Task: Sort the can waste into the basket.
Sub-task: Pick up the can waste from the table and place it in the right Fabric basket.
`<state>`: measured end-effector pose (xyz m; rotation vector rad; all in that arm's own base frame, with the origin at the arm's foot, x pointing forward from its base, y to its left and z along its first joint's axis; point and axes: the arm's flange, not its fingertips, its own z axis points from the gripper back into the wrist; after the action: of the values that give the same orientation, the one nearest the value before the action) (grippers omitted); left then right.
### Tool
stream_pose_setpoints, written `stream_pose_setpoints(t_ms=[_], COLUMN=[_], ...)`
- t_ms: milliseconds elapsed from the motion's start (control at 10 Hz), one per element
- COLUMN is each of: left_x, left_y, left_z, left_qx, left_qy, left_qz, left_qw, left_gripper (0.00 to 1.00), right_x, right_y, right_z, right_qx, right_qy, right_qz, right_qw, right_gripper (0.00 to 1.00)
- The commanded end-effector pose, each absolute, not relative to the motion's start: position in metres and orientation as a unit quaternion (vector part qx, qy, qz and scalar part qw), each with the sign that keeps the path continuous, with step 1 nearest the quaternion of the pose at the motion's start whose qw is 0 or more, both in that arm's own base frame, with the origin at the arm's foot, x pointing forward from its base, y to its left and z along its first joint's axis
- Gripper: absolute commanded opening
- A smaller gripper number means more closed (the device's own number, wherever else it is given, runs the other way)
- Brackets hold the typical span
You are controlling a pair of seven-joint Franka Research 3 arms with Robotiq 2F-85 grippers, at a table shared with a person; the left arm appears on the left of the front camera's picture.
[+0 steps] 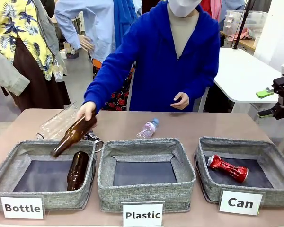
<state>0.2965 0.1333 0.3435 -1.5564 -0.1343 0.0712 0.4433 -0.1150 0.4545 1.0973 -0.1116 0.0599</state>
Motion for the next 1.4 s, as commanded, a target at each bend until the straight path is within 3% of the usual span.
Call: stream_pose_setpoints(t_ms=[0, 200, 500, 900, 1300], left_x=[0.242, 0.186, 0.143, 0.165, 0.237], left_y=[0.158, 0.191, 0.214, 0.189, 0.079], left_z=[0.389, 0.424, 0.421, 0.427, 0.420], left_qx=[-0.717, -0.717, -0.710, -0.699, -0.613], left_qy=[-0.096, -0.145, -0.169, -0.135, 0.021], left_qz=[0.001, -0.006, 0.010, -0.020, -0.093], left_qw=[0.690, 0.681, 0.683, 0.702, 0.784], left_gripper=[1.00, 1.00, 1.00, 1.00, 1.00], right_x=[0.439, 0.439, 0.439, 0.439, 0.439], right_y=[-0.104, -0.104, -0.104, -0.104, -0.104], right_z=[0.460, 0.460, 0.460, 0.460, 0.460], right_qx=[0.477, 0.477, 0.477, 0.477, 0.477], right_qy=[-0.042, -0.042, -0.042, -0.042, -0.042], right_qz=[0.101, 0.101, 0.101, 0.101, 0.101], right_qw=[0.872, 0.872, 0.872, 0.872, 0.872], right_gripper=[1.00, 1.00, 1.00, 1.00, 1.00])
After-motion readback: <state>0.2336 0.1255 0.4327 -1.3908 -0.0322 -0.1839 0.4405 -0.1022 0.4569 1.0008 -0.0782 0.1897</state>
